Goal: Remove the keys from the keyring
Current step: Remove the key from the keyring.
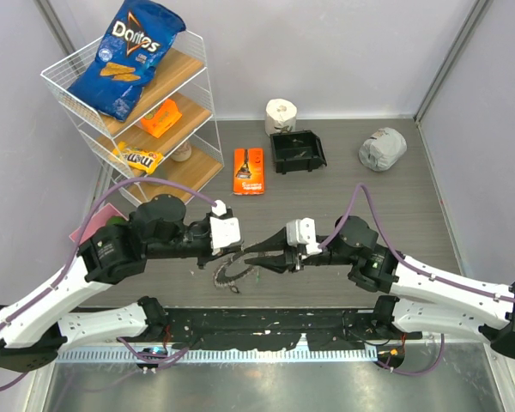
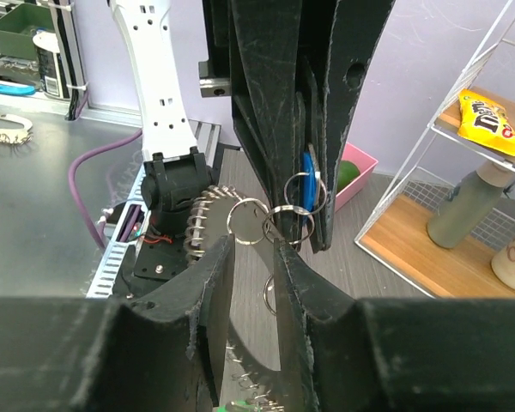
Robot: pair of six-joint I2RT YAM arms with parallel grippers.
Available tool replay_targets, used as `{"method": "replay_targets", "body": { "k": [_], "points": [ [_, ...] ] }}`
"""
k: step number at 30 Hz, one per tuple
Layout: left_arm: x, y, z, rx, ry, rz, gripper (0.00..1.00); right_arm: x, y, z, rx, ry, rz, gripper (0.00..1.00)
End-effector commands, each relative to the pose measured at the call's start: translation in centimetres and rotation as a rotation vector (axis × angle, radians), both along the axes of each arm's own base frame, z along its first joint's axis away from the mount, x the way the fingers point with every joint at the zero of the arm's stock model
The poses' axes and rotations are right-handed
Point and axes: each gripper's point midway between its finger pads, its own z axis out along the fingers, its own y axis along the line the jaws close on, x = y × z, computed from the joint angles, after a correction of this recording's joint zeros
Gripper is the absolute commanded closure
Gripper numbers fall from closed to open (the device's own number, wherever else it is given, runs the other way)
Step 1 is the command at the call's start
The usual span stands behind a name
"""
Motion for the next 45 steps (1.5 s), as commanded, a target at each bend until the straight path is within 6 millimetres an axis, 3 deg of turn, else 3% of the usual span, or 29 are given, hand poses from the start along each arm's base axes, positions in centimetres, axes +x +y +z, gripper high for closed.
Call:
{"method": "replay_targets", "body": {
  "k": [1, 10, 15, 20, 26, 30, 35, 45],
  "points": [
    [-0.1, -1.0, 2.4, -0.106, -0.033, -0.020, 1.00, 0.4, 0.2, 4.1, 0.107, -0.039, -0.027, 0.69],
    [-0.2, -1.3, 2.4, -0.108, -0.026, -0.022, 1.00, 0.7, 0.4, 4.2, 0.102, -0.025, -0.039, 0.69],
    [-0.2, -1.5, 2.3, -0.106, -0.024, -0.017, 1.00, 0.9, 0.7, 4.2, 0.094, 0.001, -0.041, 0.64],
    [-0.2, -1.3, 2.5, -0.108, -0.034, -0.009, 1.00, 1.2, 0.6, 4.0, 0.080, 0.012, -0.063, 0.86],
    [0.1, -0.4, 2.6, -0.104, -0.056, 0.021, 1.00, 1.2, -0.2, 3.7, 0.077, 0.020, -0.082, 0.85],
    [-0.1, -0.4, 2.4, -0.099, -0.047, 0.013, 1.00, 1.1, -0.8, 4.0, 0.093, 0.022, -0.094, 0.95],
    [-0.2, -0.6, 1.6, -0.088, -0.029, 0.011, 1.00, 0.9, -1.2, 4.3, 0.106, 0.031, -0.094, 0.95],
    [-0.6, -1.0, -0.1, -0.080, 0.020, 0.003, 1.00, 0.8, -2.6, 6.5, 0.240, 0.088, -0.118, 0.95]
  ]
}}
